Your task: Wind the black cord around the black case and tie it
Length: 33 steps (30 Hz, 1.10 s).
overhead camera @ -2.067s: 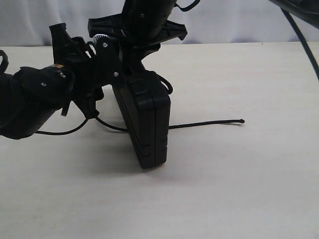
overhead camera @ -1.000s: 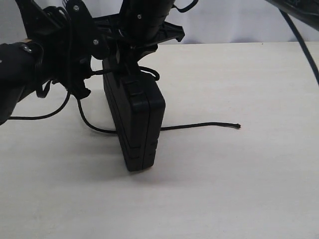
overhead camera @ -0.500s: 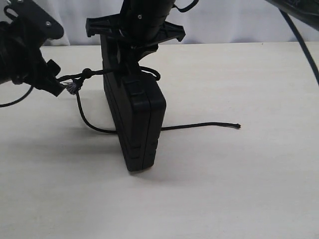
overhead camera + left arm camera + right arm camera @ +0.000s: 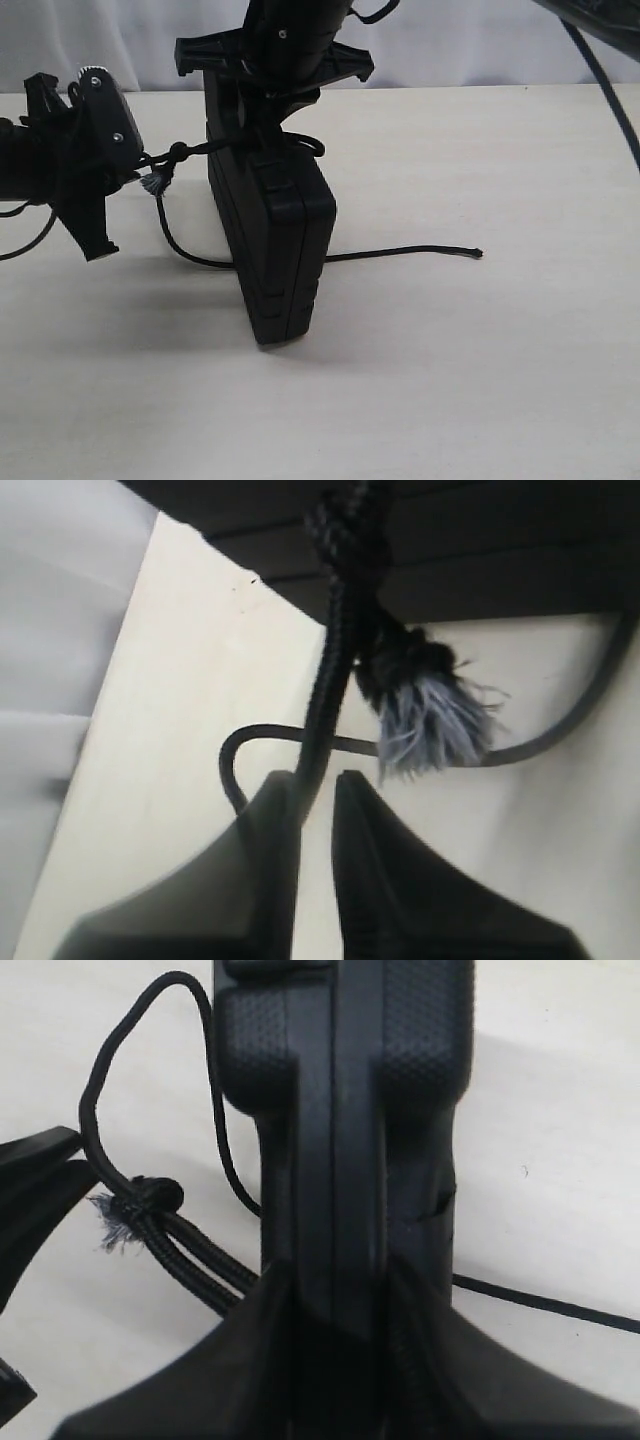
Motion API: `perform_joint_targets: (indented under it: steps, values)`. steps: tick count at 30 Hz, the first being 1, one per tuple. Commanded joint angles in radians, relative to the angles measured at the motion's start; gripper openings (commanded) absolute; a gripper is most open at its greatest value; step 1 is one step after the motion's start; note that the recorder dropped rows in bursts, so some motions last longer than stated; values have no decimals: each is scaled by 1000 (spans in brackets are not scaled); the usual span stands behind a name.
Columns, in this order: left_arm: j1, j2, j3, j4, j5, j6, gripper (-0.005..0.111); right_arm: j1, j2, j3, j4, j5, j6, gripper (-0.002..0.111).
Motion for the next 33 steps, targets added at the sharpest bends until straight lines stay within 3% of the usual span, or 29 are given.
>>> perform_joint_targets:
  steps: [1,8,14,22,28,33]
  values:
    - [-1,2,-18,7,-26,33,13,2,-3,2,-13,17,-26,4]
    - [-93,4,-18,38,-47,33,13,2,-3,2,-13,17,-33,4]
    - [-93,7,-18,38,-75,33,13,2,-3,2,-13,17,-33,4]
    - [-93,8,-36,32,38,33,13,2,-3,2,-7,17,-33,4]
    - [-93,8,-86,-154,105,31,13,2,-3,2,-7,17,-33,4]
    - [-93,8,-128,-274,241,31,13,2,-3,2,-7,17,-32,4]
